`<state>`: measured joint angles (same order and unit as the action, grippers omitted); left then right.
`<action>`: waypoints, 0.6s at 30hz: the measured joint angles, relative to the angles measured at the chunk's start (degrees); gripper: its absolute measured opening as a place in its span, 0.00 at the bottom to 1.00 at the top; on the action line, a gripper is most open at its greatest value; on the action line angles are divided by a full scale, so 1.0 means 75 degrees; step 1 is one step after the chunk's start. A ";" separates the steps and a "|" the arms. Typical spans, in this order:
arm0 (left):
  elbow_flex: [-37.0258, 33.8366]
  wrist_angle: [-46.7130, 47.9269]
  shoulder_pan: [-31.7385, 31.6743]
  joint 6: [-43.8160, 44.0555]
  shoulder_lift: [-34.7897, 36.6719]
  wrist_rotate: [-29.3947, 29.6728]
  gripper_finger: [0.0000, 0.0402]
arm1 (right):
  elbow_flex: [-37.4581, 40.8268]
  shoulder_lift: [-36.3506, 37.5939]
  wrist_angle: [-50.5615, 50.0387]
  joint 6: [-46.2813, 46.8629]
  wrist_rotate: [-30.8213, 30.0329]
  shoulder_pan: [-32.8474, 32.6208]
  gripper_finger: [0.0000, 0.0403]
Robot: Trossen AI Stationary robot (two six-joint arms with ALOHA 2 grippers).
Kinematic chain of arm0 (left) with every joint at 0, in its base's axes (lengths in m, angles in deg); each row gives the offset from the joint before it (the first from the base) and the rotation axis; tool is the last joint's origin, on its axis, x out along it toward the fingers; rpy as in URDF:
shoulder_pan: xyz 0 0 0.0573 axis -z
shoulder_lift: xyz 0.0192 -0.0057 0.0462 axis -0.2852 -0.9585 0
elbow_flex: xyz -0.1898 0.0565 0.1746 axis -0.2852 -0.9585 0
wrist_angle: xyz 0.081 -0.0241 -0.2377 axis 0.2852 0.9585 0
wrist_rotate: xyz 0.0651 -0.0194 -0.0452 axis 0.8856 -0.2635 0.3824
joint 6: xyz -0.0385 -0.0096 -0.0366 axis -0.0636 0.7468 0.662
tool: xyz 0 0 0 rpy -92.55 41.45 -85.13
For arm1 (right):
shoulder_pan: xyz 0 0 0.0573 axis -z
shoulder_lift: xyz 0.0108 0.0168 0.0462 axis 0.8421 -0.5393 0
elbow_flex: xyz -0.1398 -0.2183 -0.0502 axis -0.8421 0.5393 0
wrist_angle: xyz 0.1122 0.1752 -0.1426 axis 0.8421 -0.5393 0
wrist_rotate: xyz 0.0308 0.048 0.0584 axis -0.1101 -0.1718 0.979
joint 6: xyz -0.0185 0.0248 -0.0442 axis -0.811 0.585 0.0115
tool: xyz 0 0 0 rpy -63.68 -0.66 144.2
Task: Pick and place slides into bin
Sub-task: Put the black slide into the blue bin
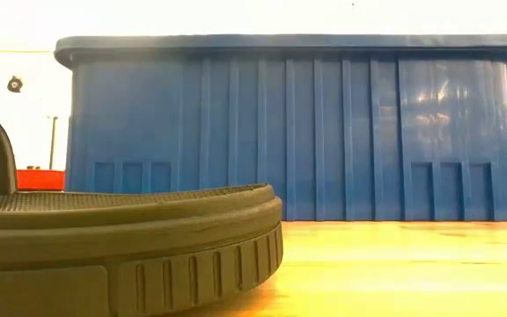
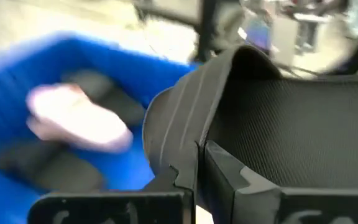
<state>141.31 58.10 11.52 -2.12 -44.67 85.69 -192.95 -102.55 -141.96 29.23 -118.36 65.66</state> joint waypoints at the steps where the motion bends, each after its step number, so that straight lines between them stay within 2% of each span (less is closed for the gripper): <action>1: 0.0000 -0.0159 -0.0213 -0.0519 0.0025 0.0176 0.00 | 0.0002 0.0015 0.0006 0.0023 -0.0003 0.0000 0.13; 4: -0.0002 -0.0149 -0.0918 -0.1579 0.0030 0.0632 0.00 | -0.0001 0.0088 0.0013 0.0026 -0.0009 0.0000 0.13; 11: -0.0217 0.0186 -0.2788 -0.3496 -0.0198 0.0773 0.00 | -0.0001 0.0414 0.0054 0.0463 -0.0601 0.0000 0.13; 18: -0.0352 0.0115 -0.4363 -0.5331 -0.0856 0.0189 0.00 | -0.0001 0.0960 0.0059 0.1488 -0.0612 -0.0002 0.13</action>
<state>138.67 58.96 -21.21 -42.10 -51.10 87.11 -192.96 -95.35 -141.52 40.39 -122.95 65.64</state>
